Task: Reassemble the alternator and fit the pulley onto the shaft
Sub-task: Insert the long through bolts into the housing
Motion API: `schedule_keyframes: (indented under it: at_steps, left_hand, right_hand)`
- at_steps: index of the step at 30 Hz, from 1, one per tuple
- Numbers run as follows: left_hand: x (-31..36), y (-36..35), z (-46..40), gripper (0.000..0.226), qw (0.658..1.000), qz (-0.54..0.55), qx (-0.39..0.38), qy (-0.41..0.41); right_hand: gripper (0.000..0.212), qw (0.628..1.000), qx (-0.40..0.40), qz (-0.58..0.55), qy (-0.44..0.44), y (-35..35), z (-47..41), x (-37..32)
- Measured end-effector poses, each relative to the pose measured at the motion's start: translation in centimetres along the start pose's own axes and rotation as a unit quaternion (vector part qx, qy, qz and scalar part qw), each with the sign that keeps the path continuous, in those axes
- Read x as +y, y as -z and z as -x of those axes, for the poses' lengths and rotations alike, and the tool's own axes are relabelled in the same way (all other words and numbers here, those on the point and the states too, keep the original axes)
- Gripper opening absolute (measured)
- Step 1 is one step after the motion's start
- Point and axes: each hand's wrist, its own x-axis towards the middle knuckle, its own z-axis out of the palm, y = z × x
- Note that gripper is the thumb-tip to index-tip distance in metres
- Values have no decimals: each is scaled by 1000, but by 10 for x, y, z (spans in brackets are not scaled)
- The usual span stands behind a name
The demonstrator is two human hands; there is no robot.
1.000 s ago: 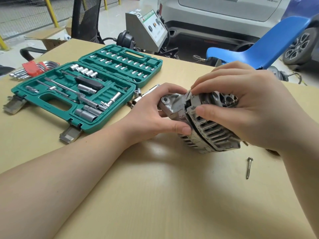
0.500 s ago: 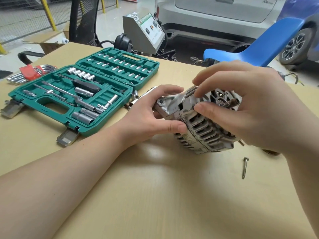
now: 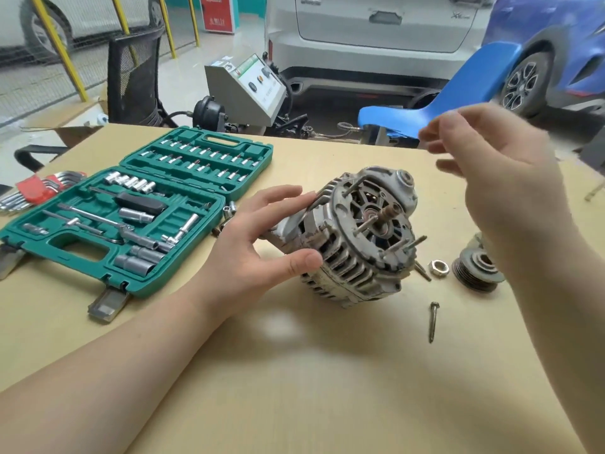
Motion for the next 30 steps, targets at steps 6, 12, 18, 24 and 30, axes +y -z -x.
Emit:
schedule_keyframes:
  at_steps: [6, 12, 18, 24, 30]
  left_hand:
    - [27, -37, 4, 57, 990, -26, 122, 66]
    - [25, -48, -2, 33, 984, -48, 161, 61]
    - [12, -34, -15, 29, 988, 57, 141, 31]
    - [-4, -9, -16, 42, 977, 178, 86, 77]
    - [-21, 1, -16, 42, 962, 219, 96, 131]
  right_hand:
    - [25, 946, -46, -141, -288, -18, 21, 57]
    - [38, 887, -85, -295, -346, -33, 28, 66]
    - [42, 894, -64, -284, -340, -24, 33, 61]
    - [52, 908, -198, -258, -265, -11, 38, 55]
    - [79, 946, -236, -87, -203, -8, 41, 41]
